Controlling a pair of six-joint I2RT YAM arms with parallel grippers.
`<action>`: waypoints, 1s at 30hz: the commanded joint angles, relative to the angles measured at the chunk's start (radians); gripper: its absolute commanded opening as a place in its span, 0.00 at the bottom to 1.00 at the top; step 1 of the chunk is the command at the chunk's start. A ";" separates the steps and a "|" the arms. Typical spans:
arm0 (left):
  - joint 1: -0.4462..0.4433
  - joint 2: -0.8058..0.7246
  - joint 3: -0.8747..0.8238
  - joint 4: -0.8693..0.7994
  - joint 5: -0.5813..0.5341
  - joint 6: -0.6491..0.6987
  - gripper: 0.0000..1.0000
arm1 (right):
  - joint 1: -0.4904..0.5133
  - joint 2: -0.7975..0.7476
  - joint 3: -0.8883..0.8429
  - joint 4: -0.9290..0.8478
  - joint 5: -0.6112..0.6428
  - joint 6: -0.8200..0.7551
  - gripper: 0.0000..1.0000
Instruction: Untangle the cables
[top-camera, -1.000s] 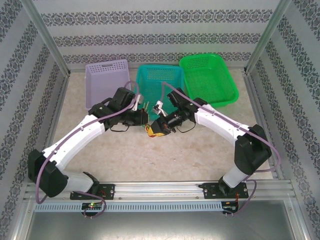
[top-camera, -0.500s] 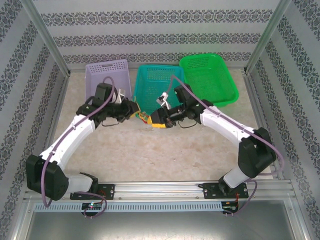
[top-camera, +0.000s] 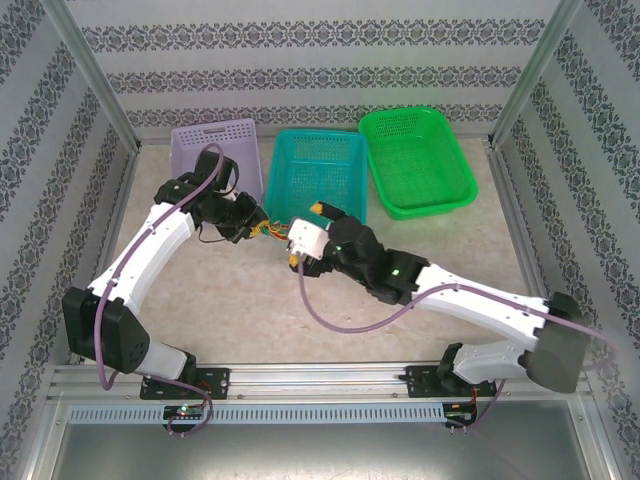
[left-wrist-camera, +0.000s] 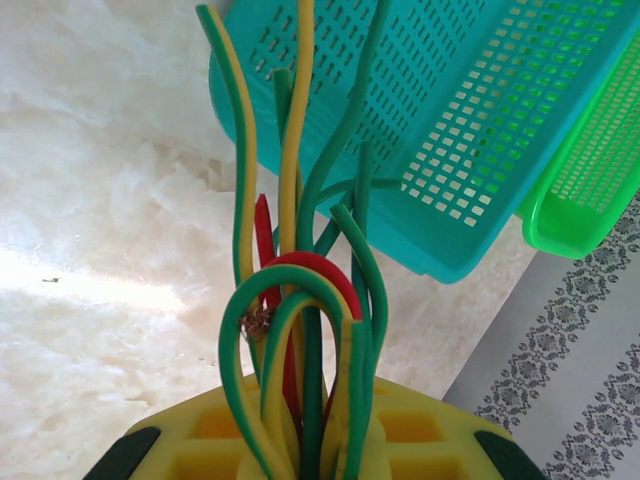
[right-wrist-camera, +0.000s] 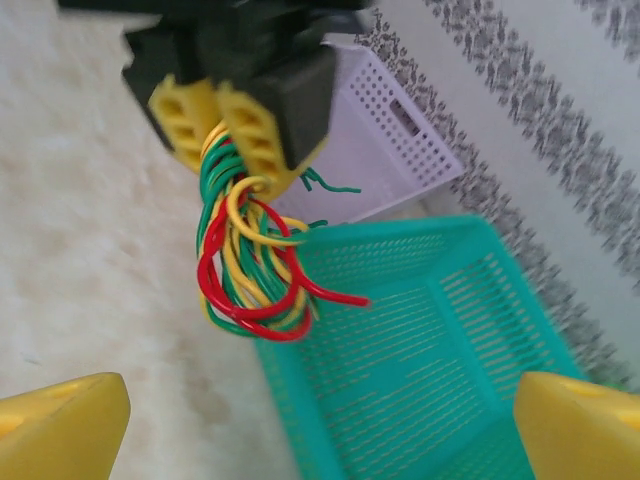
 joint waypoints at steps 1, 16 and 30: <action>-0.012 0.005 0.048 -0.067 0.008 -0.012 0.00 | 0.030 0.061 0.004 0.186 0.109 -0.310 0.98; -0.017 0.023 0.071 -0.059 0.027 -0.022 0.00 | 0.086 0.262 0.161 0.090 0.176 -0.353 0.46; -0.017 -0.048 0.112 0.030 0.005 -0.034 0.00 | -0.170 0.265 0.377 -0.488 -0.611 0.450 0.00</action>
